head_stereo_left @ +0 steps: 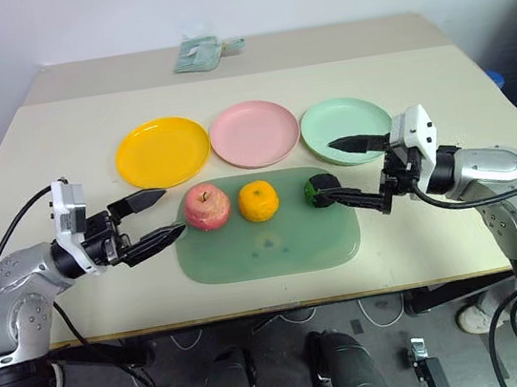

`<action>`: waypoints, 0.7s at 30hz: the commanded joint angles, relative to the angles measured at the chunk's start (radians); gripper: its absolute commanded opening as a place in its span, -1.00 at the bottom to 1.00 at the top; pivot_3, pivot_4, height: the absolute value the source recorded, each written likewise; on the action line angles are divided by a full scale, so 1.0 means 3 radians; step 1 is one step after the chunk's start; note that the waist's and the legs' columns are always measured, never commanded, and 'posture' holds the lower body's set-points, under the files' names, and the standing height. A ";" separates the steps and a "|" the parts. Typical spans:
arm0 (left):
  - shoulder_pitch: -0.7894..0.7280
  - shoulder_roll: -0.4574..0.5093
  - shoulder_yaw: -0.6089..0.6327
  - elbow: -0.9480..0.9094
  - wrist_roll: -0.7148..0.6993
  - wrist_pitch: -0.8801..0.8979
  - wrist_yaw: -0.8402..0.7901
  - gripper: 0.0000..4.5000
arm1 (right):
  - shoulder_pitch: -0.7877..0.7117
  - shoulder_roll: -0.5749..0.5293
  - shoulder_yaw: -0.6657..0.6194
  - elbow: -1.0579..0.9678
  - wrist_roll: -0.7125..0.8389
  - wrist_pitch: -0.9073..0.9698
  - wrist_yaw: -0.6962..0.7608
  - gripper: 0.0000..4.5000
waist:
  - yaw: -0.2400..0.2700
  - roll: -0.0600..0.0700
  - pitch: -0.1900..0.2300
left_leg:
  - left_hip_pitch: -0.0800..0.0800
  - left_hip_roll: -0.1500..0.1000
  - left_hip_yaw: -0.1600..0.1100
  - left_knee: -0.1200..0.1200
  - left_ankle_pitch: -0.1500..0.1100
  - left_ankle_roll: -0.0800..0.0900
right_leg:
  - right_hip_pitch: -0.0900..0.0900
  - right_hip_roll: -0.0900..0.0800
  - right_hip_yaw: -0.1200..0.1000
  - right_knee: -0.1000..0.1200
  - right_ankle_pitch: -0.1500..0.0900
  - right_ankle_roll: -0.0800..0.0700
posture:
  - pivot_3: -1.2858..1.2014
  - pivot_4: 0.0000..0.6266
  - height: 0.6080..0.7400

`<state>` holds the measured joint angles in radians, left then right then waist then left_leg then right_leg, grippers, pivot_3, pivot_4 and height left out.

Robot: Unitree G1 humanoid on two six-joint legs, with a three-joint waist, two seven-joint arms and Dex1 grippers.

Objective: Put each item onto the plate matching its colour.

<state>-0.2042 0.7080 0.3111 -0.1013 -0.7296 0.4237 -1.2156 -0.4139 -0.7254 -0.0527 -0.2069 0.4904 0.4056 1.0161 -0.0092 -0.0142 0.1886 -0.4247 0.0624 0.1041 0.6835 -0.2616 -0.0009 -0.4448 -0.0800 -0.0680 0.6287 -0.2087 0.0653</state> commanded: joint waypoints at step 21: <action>-0.0412 0.0184 0.0040 0.0519 0.0057 -0.0248 -0.0284 1.00 | -0.0118 0.0173 0.0009 -0.0398 0.0023 0.0234 -0.0487 0.99 | 0.0065 0.0031 0.0018 | -0.0005 -0.0178 -0.0344 -0.0007 0.0023 0.0003 | 0.0096 -0.0076 -0.0154 0.0007 -0.0043 0.0033 | 0.03 -0.52 1.00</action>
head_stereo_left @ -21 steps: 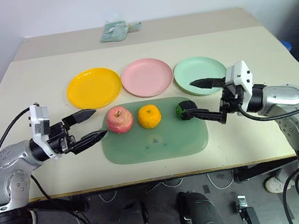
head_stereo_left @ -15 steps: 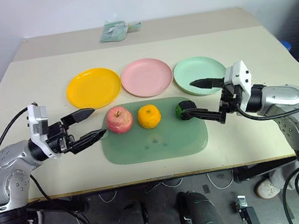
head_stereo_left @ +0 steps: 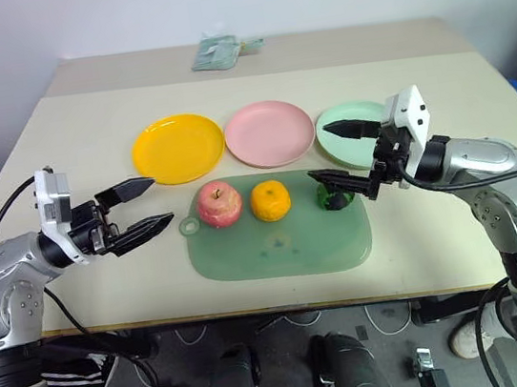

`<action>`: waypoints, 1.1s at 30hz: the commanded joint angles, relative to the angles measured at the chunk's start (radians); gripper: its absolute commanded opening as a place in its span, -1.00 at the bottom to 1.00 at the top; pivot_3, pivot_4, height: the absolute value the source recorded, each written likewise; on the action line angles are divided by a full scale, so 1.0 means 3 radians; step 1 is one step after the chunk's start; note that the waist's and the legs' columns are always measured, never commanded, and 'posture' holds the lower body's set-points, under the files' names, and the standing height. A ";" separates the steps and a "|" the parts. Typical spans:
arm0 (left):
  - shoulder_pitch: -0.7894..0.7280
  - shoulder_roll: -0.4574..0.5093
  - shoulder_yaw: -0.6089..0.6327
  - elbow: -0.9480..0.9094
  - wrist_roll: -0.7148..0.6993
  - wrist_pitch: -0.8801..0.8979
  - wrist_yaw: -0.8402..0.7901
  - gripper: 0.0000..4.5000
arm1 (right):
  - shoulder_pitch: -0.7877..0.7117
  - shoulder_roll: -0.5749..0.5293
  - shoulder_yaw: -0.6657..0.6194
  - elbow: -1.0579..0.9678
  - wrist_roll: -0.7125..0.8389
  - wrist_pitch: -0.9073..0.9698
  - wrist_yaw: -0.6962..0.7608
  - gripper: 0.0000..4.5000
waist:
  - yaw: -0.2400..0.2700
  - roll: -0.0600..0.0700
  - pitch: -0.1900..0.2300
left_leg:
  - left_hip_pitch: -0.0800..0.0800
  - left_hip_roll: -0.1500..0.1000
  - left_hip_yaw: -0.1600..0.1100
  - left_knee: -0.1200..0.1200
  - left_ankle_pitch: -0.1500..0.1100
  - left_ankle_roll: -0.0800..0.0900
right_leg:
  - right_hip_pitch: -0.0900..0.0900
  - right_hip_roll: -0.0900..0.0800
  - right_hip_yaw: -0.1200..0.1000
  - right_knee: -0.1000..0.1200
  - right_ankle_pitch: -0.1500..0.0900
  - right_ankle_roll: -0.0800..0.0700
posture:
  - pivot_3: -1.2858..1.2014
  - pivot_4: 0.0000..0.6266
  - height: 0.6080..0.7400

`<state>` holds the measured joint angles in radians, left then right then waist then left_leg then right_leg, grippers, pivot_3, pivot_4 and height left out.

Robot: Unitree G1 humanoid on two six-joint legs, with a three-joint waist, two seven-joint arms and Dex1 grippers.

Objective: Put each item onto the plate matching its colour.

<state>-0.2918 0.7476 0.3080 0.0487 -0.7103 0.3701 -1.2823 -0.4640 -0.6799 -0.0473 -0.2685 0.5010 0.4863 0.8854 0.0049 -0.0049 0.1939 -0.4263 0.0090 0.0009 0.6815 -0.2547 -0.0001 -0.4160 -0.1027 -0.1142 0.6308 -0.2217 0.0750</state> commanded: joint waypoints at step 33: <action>-0.0602 -0.0601 -0.0709 0.0423 0.0749 -0.0448 0.0238 1.00 | 0.0261 -0.0300 0.0063 -0.0931 0.0338 0.0621 -0.0039 0.99 | 0.0020 -0.0005 0.0000 | 0.0000 0.0022 0.0077 -0.0003 -0.0003 0.0004 | -0.0038 0.0017 0.0067 -0.0003 0.0010 -0.0010 | 0.03 -0.52 1.00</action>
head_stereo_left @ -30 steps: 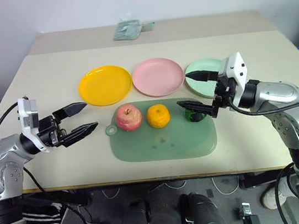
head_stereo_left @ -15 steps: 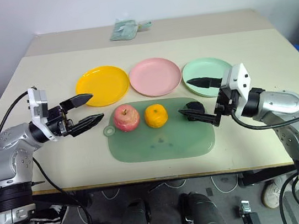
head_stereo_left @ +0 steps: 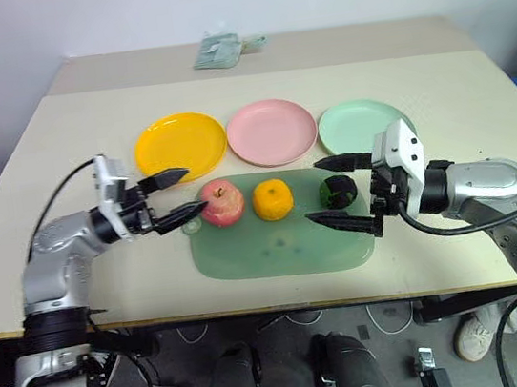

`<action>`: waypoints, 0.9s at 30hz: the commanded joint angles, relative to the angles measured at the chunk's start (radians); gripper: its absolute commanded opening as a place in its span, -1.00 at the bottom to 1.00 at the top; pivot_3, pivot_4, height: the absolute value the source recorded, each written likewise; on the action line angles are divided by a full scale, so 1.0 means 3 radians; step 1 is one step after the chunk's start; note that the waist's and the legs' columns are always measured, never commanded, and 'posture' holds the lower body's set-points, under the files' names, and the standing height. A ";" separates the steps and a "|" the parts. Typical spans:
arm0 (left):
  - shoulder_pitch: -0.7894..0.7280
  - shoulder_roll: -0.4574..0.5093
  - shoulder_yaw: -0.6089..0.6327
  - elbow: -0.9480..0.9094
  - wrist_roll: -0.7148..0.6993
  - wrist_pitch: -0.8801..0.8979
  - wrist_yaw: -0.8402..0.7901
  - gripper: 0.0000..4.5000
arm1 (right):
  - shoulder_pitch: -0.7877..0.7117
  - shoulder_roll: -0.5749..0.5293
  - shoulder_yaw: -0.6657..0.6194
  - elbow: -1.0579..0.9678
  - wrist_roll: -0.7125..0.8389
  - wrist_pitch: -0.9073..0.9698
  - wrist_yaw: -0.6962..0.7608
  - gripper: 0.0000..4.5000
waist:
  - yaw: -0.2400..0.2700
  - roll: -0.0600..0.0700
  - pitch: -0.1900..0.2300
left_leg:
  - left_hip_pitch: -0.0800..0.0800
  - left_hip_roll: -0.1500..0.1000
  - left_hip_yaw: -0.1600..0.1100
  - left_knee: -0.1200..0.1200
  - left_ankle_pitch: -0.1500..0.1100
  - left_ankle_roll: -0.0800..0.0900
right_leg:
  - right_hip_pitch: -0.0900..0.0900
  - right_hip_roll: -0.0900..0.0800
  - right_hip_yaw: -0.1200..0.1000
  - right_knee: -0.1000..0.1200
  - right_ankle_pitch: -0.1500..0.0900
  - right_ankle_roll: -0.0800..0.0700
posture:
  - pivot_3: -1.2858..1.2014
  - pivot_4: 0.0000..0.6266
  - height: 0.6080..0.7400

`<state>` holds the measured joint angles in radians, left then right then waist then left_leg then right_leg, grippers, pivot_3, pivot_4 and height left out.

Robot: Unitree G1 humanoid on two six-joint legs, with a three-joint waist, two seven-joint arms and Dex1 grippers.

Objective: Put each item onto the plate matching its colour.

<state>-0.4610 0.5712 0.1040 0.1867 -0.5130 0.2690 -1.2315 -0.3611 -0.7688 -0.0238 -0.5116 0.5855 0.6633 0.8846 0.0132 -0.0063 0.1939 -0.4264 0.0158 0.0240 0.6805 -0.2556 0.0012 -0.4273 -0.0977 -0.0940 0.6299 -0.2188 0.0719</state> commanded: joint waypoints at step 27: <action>-0.0267 -0.0198 -0.0203 0.0426 0.0405 -0.0338 0.0259 0.48 | -0.0233 0.0181 -0.0280 -0.0023 0.0428 0.0284 -0.0357 1.00 | 0.0001 0.0000 0.0000 | 0.0001 0.0002 0.0004 0.0001 -0.0001 0.0002 | -0.0004 0.0001 0.0005 0.0001 0.0003 -0.0001 | 0.03 -0.52 1.00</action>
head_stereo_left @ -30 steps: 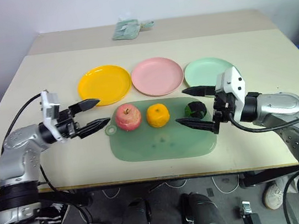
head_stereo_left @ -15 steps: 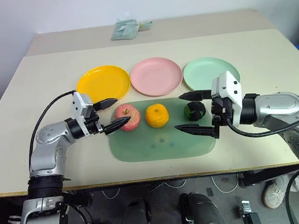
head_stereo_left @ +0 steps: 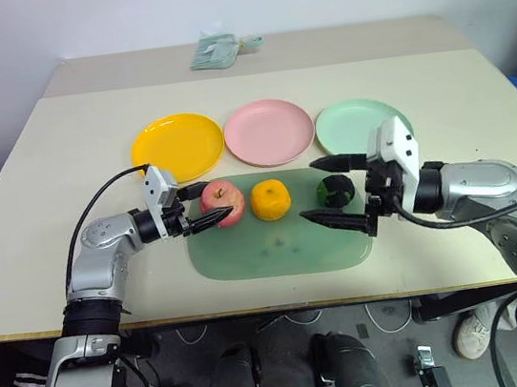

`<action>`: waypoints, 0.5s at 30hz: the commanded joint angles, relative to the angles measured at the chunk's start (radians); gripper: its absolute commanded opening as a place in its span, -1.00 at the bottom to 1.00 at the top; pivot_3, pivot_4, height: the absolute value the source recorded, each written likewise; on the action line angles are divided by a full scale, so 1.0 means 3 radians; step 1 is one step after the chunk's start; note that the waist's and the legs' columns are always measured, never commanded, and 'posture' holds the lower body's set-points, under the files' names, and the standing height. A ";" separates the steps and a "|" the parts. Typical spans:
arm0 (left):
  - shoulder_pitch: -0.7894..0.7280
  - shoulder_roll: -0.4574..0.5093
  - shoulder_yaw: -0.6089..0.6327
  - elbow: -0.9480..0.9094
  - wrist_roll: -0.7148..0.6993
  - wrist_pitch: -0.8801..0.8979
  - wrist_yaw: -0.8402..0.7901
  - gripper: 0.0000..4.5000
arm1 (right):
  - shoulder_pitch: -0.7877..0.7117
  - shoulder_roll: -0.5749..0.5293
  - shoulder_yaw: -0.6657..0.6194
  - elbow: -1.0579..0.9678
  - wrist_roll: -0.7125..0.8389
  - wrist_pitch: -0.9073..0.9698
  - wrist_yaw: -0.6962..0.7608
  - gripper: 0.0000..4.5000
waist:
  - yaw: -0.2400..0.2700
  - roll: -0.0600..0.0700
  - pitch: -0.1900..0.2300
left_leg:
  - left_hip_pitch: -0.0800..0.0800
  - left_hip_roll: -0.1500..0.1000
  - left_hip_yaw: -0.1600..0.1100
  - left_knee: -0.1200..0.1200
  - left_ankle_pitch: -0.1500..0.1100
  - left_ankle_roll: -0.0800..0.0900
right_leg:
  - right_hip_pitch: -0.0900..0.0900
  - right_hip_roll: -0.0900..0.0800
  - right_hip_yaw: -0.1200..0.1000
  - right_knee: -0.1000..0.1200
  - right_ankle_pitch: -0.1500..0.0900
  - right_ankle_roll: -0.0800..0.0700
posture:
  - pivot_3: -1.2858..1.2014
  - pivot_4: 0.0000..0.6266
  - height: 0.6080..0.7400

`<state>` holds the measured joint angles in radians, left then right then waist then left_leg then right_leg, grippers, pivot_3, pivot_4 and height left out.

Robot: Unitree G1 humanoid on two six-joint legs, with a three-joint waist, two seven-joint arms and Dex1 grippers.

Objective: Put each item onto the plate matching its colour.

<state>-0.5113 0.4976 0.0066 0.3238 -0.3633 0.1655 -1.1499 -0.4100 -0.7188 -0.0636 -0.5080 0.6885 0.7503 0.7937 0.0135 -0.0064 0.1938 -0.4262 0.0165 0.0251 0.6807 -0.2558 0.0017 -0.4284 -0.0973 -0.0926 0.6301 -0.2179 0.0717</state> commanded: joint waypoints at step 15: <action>-0.1882 -0.0861 0.0267 0.2006 0.0403 -0.0892 0.1244 0.48 | -0.0575 0.0351 -0.0127 0.0820 -0.0694 -0.0169 -0.1007 1.00 | 0.0082 -0.0009 0.0004 | -0.0005 -0.0019 0.0020 0.0006 -0.0007 0.0013 | 0.0001 -0.0001 0.0006 -0.0006 0.0013 0.0023 | 0.03 -0.52 1.00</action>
<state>-1.0172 0.2504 0.0889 0.8650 -0.2668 -0.0419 -0.8124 -0.5502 -0.6222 -0.0839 -0.2475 0.4918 0.7041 0.5235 0.0381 -0.0092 0.1951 -0.4278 0.0107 0.0312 0.6824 -0.2581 0.0058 -0.4283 -0.0975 -0.0908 0.6285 -0.2140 0.0786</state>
